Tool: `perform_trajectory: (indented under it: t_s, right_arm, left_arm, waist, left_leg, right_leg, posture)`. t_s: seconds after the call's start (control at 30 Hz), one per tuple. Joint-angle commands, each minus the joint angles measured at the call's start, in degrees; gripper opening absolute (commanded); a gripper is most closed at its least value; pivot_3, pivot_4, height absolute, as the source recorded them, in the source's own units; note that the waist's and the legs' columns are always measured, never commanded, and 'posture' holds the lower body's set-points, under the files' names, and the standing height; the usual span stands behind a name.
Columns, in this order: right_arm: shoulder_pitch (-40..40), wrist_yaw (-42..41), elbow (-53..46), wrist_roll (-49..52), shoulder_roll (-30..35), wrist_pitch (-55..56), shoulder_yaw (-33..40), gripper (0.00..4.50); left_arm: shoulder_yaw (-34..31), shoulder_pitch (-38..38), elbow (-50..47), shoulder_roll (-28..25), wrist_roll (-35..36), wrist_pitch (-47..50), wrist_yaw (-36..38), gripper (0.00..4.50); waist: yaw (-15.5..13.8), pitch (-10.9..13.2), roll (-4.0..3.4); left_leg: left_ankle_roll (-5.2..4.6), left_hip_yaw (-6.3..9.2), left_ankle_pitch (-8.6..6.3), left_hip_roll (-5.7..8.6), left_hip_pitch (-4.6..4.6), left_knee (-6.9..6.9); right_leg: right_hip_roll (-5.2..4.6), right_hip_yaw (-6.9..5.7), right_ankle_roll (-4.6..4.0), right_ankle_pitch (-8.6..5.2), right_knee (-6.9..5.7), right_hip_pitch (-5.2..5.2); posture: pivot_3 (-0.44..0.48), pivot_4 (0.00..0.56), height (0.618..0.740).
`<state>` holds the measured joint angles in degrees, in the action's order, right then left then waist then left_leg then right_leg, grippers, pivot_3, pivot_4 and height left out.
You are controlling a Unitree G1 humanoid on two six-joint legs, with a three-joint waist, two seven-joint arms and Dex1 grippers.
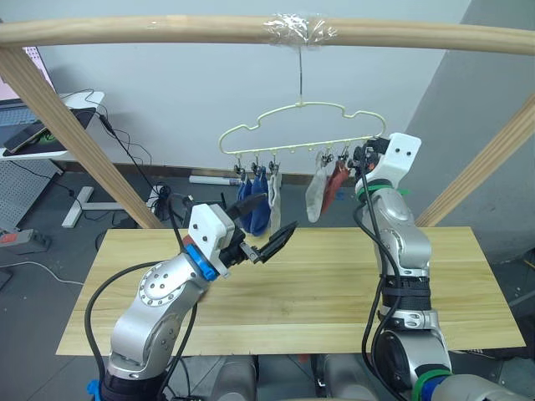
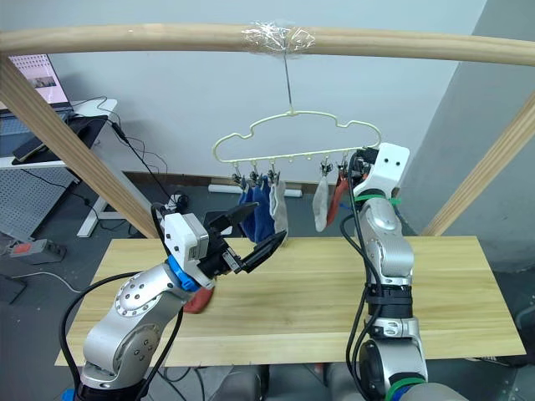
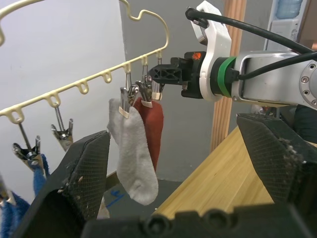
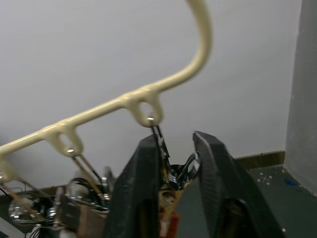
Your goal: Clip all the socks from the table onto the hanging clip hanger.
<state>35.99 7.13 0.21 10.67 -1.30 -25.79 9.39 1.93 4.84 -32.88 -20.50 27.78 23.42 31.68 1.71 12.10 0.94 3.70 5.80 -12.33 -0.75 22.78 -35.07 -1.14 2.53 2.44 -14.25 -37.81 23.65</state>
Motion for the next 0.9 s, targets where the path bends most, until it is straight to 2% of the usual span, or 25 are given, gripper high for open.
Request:
perform_trajectory:
  t_s: [0.03, 0.23, 0.43, 0.6, 0.73, 0.9]
  right_arm:
    - [0.86, -0.83, -0.74, -0.82, 1.14, 1.07, -0.82, 0.10]
    - [0.28, -5.87, -1.75, -1.27, 5.83, -2.40, -3.20, 0.02]
    - [-1.26, -20.53, -6.14, 0.33, 19.88, -14.57, -8.66, 0.02]
    - [-4.26, -29.59, -12.39, 2.69, 27.80, -20.67, -11.47, 0.02]
    - [-4.66, -32.93, -16.97, 6.22, 30.22, -26.52, -10.56, 0.02]
    - [-3.05, -32.76, -18.06, 8.30, 30.53, -30.99, -8.48, 0.02]
  left_arm:
    - [0.43, 0.28, -0.96, 0.27, -0.22, -1.22, -0.26, 4.50]
    - [0.97, -1.14, 0.66, 0.12, -2.50, -0.91, -1.47, 4.50]
    - [-1.00, -4.03, 10.03, -0.65, -7.62, -1.45, -4.98, 4.50]
    - [-3.21, -3.86, 23.74, -3.01, -14.02, -8.05, -6.15, 4.50]
    - [-5.13, -0.72, 35.53, -3.20, -16.94, -12.98, -7.67, 4.50]
    - [-6.05, 6.63, 55.02, -2.15, -20.65, -20.05, -11.01, 4.50]
  waist:
    - [-0.01, 0.00, 0.00]
    - [-0.02, 0.00, 0.00]
    - [-0.05, 0.00, 0.00]
    - [-0.07, -0.01, 0.03]
    - [-0.18, -0.02, 0.03]
    - [-0.16, -0.04, 0.08]
  left_leg:
    - [0.00, 0.00, 0.00, 0.00, 0.00, 0.00]
    - [0.00, 0.00, 0.00, 0.01, 0.01, 0.00]
    - [-0.01, 0.03, 0.00, 0.01, -0.01, -0.01]
    - [-0.01, 0.08, 0.00, 0.02, 0.01, -0.01]
    - [-0.01, 0.09, 0.00, 0.02, 0.00, -0.03]
    - [-0.01, 0.12, 0.00, 0.04, 0.01, -0.14]
  right_leg:
    - [0.00, 0.00, 0.00, 0.00, 0.00, 0.00]
    - [0.00, 0.00, 0.00, 0.00, 0.01, 0.00]
    - [0.00, -0.02, 0.01, -0.03, 0.01, -0.01]
    - [0.00, -0.07, 0.18, -0.20, 0.06, -0.03]
    - [-0.01, -0.08, 0.19, -0.20, 0.05, -0.04]
    - [-0.03, -0.12, 0.22, -0.18, 0.05, -0.12]
  posture:
    - [0.081, 0.177, 0.740]
    - [0.072, 0.183, 0.740]
    - [0.046, 0.187, 0.740]
    - [0.010, 0.185, 0.740]
    - [0.007, 0.182, 0.740]
    - [-0.021, 0.177, 0.740]
